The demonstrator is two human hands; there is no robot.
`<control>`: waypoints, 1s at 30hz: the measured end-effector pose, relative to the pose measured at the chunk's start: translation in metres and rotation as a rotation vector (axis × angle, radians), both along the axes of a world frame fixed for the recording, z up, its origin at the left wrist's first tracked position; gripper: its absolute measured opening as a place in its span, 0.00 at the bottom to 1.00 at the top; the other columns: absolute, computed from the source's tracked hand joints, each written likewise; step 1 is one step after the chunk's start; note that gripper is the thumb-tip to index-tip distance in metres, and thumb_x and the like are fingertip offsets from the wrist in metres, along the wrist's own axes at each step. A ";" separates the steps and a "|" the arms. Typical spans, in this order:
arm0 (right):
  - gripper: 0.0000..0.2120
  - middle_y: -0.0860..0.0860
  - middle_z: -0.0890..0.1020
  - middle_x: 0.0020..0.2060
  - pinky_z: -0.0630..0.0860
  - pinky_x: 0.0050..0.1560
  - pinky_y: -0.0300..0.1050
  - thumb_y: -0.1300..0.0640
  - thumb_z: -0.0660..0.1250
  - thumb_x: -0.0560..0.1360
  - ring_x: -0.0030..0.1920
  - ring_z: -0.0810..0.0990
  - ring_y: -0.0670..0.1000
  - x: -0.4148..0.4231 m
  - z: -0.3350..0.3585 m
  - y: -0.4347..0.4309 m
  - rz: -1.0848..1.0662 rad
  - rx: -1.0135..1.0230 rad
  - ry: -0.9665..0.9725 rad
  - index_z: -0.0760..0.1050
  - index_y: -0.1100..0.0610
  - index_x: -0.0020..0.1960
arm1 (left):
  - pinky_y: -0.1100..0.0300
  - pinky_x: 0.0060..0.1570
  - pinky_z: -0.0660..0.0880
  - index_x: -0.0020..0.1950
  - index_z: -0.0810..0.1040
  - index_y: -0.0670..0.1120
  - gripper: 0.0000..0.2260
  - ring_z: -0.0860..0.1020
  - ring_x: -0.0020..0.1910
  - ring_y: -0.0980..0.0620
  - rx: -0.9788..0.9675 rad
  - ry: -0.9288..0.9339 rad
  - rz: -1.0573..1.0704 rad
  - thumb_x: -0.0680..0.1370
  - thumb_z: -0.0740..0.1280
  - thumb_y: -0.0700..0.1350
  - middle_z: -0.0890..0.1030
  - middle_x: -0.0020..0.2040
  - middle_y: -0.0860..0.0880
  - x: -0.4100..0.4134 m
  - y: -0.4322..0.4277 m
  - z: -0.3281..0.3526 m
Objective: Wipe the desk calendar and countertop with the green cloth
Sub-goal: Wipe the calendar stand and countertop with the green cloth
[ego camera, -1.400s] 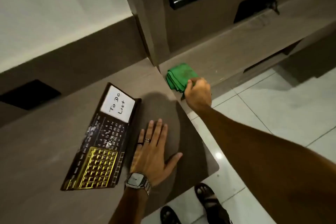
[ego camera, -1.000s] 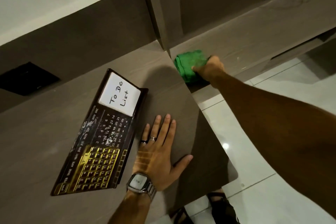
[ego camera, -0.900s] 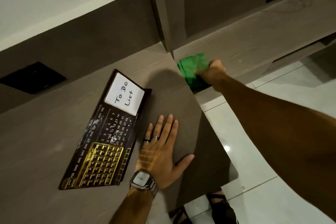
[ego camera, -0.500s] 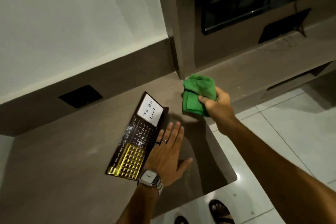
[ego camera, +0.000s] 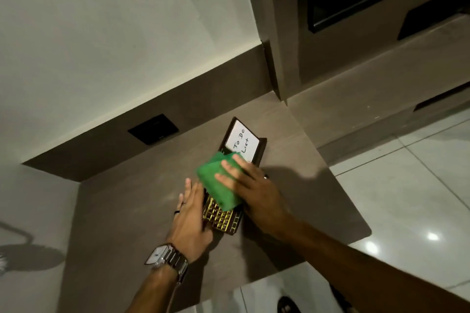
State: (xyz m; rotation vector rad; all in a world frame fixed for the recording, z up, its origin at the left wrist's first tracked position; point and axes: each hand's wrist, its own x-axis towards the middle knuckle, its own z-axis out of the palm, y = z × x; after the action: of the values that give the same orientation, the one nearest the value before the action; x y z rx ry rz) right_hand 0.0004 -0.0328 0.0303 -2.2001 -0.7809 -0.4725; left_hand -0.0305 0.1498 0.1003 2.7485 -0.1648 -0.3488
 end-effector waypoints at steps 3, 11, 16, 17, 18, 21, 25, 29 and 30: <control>0.29 0.56 0.72 0.71 0.66 0.71 0.60 0.70 0.70 0.73 0.73 0.66 0.61 0.021 -0.005 0.002 0.058 -0.090 -0.141 0.69 0.56 0.72 | 0.52 0.74 0.38 0.76 0.43 0.50 0.46 0.37 0.76 0.51 -0.095 0.012 -0.008 0.65 0.62 0.28 0.45 0.77 0.53 0.000 0.001 0.000; 0.26 0.55 0.67 0.75 0.65 0.71 0.57 0.62 0.59 0.78 0.76 0.60 0.59 0.007 -0.023 0.008 0.064 -0.168 -0.053 0.63 0.52 0.75 | 0.45 0.75 0.41 0.75 0.38 0.54 0.48 0.37 0.76 0.50 -0.100 0.052 -0.014 0.67 0.62 0.27 0.38 0.77 0.52 -0.002 -0.003 0.006; 0.31 0.54 0.70 0.73 0.73 0.63 0.62 0.58 0.69 0.71 0.72 0.67 0.63 0.039 -0.027 -0.031 -0.221 -0.264 0.109 0.68 0.51 0.73 | 0.50 0.74 0.37 0.72 0.31 0.54 0.51 0.36 0.75 0.52 -0.086 0.083 -0.015 0.67 0.65 0.30 0.35 0.76 0.52 0.000 -0.001 0.006; 0.37 0.53 0.70 0.73 0.74 0.61 0.61 0.55 0.75 0.66 0.71 0.67 0.63 0.029 -0.037 -0.036 -0.196 -0.290 0.111 0.68 0.50 0.73 | 0.51 0.74 0.37 0.73 0.30 0.54 0.51 0.36 0.75 0.52 -0.089 0.084 -0.016 0.67 0.65 0.31 0.35 0.76 0.52 0.000 -0.001 0.006; 0.41 0.52 0.69 0.73 0.72 0.60 0.61 0.51 0.78 0.62 0.71 0.67 0.63 0.015 -0.047 -0.035 -0.100 -0.330 0.076 0.67 0.49 0.73 | 0.50 0.74 0.37 0.73 0.30 0.54 0.51 0.37 0.75 0.52 -0.089 0.082 -0.019 0.67 0.66 0.31 0.35 0.76 0.52 -0.001 -0.001 0.006; 0.42 0.49 0.65 0.74 0.69 0.61 0.63 0.48 0.75 0.62 0.71 0.64 0.61 -0.007 -0.053 -0.020 0.208 -0.424 -0.024 0.63 0.44 0.73 | 0.50 0.73 0.37 0.72 0.30 0.55 0.52 0.37 0.75 0.51 -0.084 0.081 -0.033 0.67 0.66 0.31 0.36 0.76 0.51 0.000 0.000 0.005; 0.30 0.54 0.71 0.71 0.73 0.60 0.64 0.54 0.76 0.68 0.68 0.69 0.64 0.042 -0.039 -0.046 -0.046 -0.334 0.066 0.71 0.47 0.69 | 0.49 0.73 0.37 0.71 0.29 0.58 0.53 0.38 0.75 0.51 -0.065 0.091 -0.039 0.67 0.67 0.31 0.36 0.76 0.52 0.000 0.001 0.006; 0.26 0.53 0.76 0.65 0.74 0.57 0.62 0.52 0.76 0.67 0.65 0.70 0.62 0.034 -0.036 -0.047 -0.140 -0.329 0.121 0.75 0.46 0.64 | 0.44 0.75 0.41 0.71 0.30 0.57 0.52 0.38 0.76 0.51 -0.085 0.118 -0.040 0.67 0.66 0.31 0.36 0.76 0.52 0.002 -0.001 0.009; 0.26 0.52 0.77 0.63 0.73 0.58 0.61 0.52 0.77 0.66 0.65 0.70 0.61 0.020 -0.038 -0.035 -0.019 -0.338 0.045 0.75 0.46 0.62 | 0.43 0.75 0.42 0.71 0.30 0.57 0.52 0.39 0.76 0.51 -0.089 0.117 -0.035 0.67 0.66 0.30 0.37 0.76 0.52 0.002 -0.001 0.010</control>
State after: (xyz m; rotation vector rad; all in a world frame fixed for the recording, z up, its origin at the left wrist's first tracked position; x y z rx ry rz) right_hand 0.0208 -0.0682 -0.0079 -2.5222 -0.8674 -0.3162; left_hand -0.0285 0.1489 0.1100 2.6318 -0.1938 -0.4988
